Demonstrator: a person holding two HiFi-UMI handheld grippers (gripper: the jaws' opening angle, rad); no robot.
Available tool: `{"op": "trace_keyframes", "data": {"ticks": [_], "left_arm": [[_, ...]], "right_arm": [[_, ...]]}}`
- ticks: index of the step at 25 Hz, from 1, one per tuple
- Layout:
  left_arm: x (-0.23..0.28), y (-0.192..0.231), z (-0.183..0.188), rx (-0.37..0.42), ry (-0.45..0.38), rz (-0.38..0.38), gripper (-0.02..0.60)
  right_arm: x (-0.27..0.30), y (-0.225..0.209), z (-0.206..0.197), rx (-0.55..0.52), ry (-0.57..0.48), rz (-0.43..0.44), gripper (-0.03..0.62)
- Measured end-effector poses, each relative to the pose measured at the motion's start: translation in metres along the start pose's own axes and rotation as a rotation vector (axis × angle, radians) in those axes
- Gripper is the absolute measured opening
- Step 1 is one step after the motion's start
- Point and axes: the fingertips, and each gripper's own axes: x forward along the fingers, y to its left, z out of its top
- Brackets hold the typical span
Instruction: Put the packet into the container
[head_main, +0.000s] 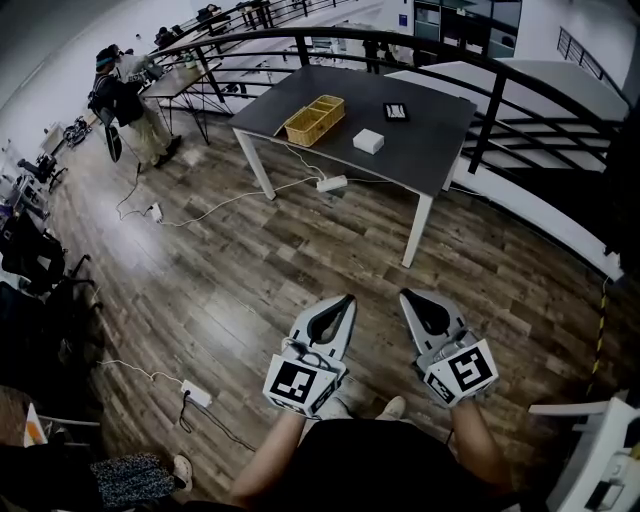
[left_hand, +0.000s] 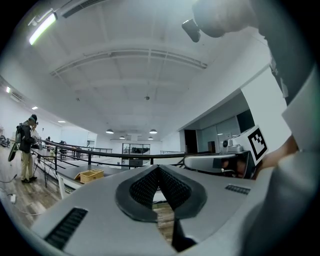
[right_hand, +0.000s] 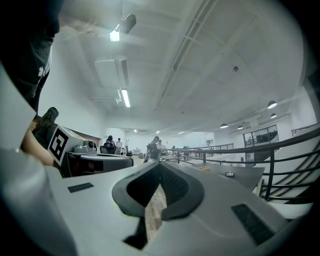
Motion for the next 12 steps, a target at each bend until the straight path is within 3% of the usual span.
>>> {"op": "trace_keyframes", "data": {"ticks": [12], "left_arm": [[0.016,-0.034,-0.01,0.047,0.033,-0.002,0.006]], "right_arm": [[-0.031,-0.018,-0.005,-0.004,0.012,0.015,0.004]]}}
